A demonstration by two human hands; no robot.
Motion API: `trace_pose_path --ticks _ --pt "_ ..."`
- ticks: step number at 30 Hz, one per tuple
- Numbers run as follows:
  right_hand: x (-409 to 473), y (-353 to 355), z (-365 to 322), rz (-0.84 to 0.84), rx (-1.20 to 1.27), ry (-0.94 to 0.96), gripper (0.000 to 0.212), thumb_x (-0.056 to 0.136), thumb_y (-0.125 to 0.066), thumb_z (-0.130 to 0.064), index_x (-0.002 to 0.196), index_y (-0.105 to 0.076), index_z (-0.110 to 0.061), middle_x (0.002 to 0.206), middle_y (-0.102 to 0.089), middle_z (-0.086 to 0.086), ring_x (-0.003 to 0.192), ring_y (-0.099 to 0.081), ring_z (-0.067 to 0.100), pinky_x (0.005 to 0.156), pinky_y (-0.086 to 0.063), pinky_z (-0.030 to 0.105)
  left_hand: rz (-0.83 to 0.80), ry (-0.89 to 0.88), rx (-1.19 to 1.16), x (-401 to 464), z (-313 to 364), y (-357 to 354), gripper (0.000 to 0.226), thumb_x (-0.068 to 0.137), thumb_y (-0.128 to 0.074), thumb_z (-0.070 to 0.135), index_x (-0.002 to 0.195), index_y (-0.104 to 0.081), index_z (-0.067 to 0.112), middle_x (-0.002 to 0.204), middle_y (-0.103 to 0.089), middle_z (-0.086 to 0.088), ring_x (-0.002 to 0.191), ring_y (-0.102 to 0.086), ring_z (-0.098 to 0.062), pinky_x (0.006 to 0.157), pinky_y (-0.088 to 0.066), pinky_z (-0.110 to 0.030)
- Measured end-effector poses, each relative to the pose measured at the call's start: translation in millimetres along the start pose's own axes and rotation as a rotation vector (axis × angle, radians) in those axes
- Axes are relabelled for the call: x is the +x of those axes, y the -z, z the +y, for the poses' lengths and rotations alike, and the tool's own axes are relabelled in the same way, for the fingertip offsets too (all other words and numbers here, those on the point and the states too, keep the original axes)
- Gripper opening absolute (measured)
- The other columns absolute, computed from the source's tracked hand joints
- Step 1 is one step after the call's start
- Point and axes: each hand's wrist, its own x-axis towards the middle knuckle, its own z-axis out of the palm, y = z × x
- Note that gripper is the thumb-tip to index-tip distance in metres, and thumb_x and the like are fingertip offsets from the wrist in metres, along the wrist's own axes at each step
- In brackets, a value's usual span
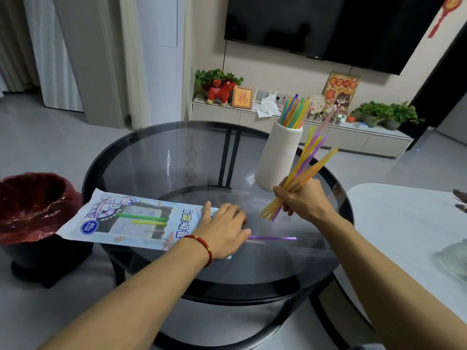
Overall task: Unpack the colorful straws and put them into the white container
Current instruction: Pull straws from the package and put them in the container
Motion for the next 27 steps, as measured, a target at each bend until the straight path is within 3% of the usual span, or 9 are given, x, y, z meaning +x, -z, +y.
trace_pose_path --ticks 7,11,15,21,24,27 --pt "9.7 19.4 -12.6 0.011 0.164 -0.111 0.016 0.09 -0.068 -0.013 0.086 -0.074 0.002 0.064 -0.077 0.014 0.053 -0.075 0.028 0.055 -0.065 0.035 0.094 0.031 -0.084 9.1 9.0 0.9 0.034 0.1 -0.038 0.042 0.126 -0.047 0.021 0.135 -0.045 0.004 0.136 -0.031 -0.015 0.119 -0.007 -0.062" --pt "11.7 22.3 -17.9 0.015 0.151 -0.094 0.016 0.094 -0.07 -0.014 0.095 -0.071 0.002 0.071 -0.076 0.017 0.051 -0.074 0.022 0.051 -0.06 0.025 0.136 0.047 -0.079 11.1 12.9 0.6 0.037 0.099 -0.039 0.041 0.13 -0.046 0.023 0.137 -0.045 0.003 0.137 -0.031 -0.016 0.119 -0.01 -0.062" --pt "30.8 44.2 -35.3 0.087 0.292 -0.049 0.017 0.092 -0.072 -0.016 0.088 -0.075 0.0 0.072 -0.077 0.02 0.054 -0.073 0.027 0.053 -0.061 0.029 0.163 0.074 -0.092 11.3 12.8 1.8 0.039 0.098 -0.041 0.039 0.134 -0.044 0.024 0.139 -0.043 0.003 0.14 -0.027 -0.016 0.119 -0.01 -0.063" --pt "84.1 86.2 -66.2 0.427 0.512 -0.021 0.022 0.088 -0.07 -0.014 0.087 -0.071 0.008 0.069 -0.073 0.02 0.054 -0.072 0.028 0.056 -0.06 0.035 0.175 0.116 -0.131 11.0 14.8 4.0 0.04 0.099 -0.042 0.04 0.137 -0.041 0.025 0.144 -0.04 0.003 0.142 -0.026 -0.015 0.121 -0.008 -0.06" --pt "104.4 100.2 -75.1 0.53 0.425 -0.037 0.015 0.082 -0.068 -0.017 0.073 -0.071 -0.005 0.066 -0.075 0.016 0.056 -0.076 0.028 0.064 -0.067 0.047 0.168 0.119 -0.138 11.6 15.7 5.4 0.041 0.099 -0.043 0.041 0.137 -0.04 0.025 0.144 -0.038 0.003 0.142 -0.026 -0.015 0.121 -0.008 -0.06" --pt "116.2 104.7 -82.5 0.524 0.196 -0.04 0.023 0.08 -0.062 -0.023 0.063 -0.072 -0.011 0.059 -0.075 0.011 0.057 -0.077 0.026 0.072 -0.067 0.049 0.166 0.131 -0.155 12.6 15.6 8.0 0.04 0.1 -0.043 0.04 0.137 -0.041 0.025 0.144 -0.038 0.003 0.142 -0.026 -0.016 0.121 -0.008 -0.06"
